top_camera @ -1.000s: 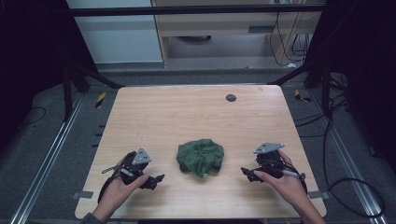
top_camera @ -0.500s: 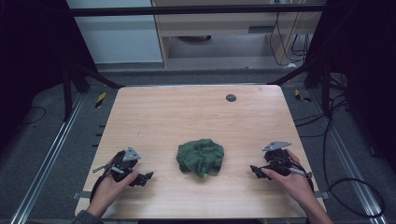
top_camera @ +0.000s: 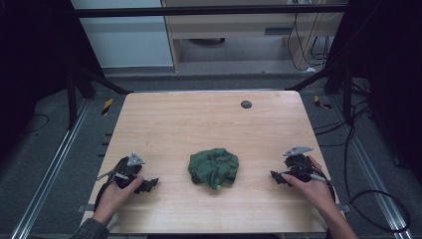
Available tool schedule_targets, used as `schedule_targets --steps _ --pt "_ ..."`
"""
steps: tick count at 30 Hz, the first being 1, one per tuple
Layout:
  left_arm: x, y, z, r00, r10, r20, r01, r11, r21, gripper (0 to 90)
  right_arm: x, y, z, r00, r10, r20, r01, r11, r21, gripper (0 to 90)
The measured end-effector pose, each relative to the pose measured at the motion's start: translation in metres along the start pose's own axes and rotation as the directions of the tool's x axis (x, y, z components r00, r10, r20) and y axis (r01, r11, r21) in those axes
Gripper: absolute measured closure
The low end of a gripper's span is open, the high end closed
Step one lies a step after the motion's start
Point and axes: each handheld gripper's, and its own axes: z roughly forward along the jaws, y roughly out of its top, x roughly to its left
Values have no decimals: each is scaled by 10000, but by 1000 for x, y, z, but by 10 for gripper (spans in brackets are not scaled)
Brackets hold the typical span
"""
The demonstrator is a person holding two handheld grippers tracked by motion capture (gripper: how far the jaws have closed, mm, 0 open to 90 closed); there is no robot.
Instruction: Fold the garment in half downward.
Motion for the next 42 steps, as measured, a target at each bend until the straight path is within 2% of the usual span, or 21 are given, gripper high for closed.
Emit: schedule_targets --steps 4,8,11,15,21,27,30,35,42 --pt "5 1 4 9999 -54 -95 54 10000 -8 60 -4 6 5 9998 128 120 -126 9999 -103 72" --pt "10 3 9 9994 -326 -142 324 9994 -139 51 -6 10 9 9996 252 147 -249 9995 -207 72" --pt "12 4 9 9992 -341 -230 337 9992 -193 60 -7 11 11 9993 277 232 -272 9994 -217 73" --pt "14 5 13 9985 -486 -242 477 9982 -359 53 -11 13 17 9979 554 334 -544 9980 -323 73" --pt "18 6 16 9982 -502 -321 483 9970 -603 40 -13 12 22 9963 789 352 -775 9961 -411 61" --pt "19 5 19 9978 -561 -348 529 9946 -893 17 -12 11 24 9944 1016 306 -998 9934 -570 37" --pt "20 4 23 9978 -570 -333 525 9910 -1228 2 -11 11 26 9937 1046 403 -1014 9920 -756 20" --pt "20 4 23 9981 -521 -321 479 9915 -1207 0 -7 10 31 9901 1280 582 -1204 9856 -1191 2" --pt "20 5 24 9979 -561 -326 518 9914 -1205 0 -4 13 34 9850 1550 764 -1449 9817 -1235 2"
